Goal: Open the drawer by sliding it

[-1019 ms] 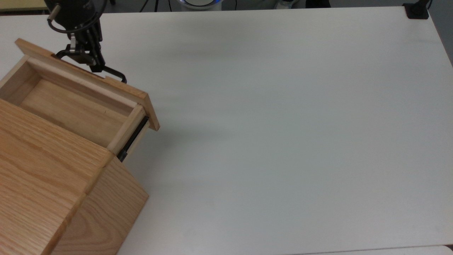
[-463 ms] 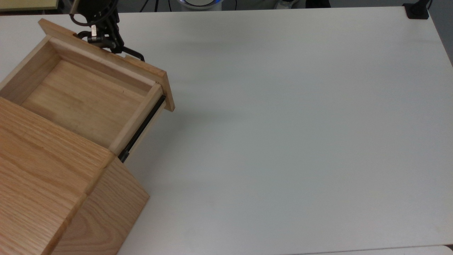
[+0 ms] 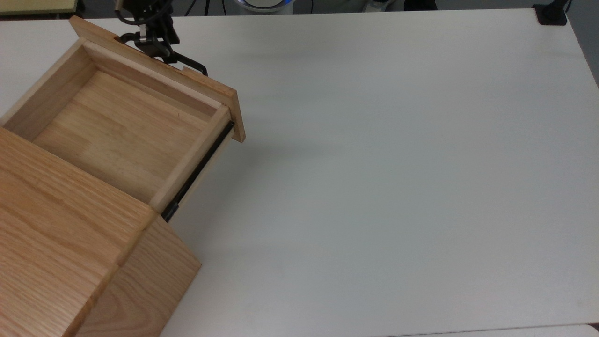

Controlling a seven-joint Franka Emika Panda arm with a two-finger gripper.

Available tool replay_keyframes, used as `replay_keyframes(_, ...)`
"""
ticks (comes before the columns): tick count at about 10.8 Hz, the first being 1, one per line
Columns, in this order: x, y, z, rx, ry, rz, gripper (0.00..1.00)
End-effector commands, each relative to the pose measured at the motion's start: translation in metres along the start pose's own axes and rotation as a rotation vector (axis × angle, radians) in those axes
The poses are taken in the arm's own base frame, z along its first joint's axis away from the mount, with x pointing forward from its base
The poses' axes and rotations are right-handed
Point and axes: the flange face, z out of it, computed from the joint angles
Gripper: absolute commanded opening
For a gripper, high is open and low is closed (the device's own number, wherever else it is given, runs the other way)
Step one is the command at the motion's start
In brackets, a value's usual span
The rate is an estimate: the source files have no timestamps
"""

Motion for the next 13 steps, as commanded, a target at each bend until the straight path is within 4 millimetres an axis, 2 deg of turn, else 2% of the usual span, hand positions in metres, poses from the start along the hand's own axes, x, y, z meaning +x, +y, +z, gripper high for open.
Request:
replay_keyframes(1,-0.034,0.008,0.02,-0.104,-0.053,-0.085,1.0)
replay_keyframes(4,-0.039,0.011,0.016,-0.107,-0.047,-0.103,1.0)
replay_keyframes(11,-0.052,0.039,-0.064,0.036,-0.001,-0.126,1.0)
replay_keyframes(13,-0.064,0.052,-0.082,0.048,0.015,-0.395,1.0)
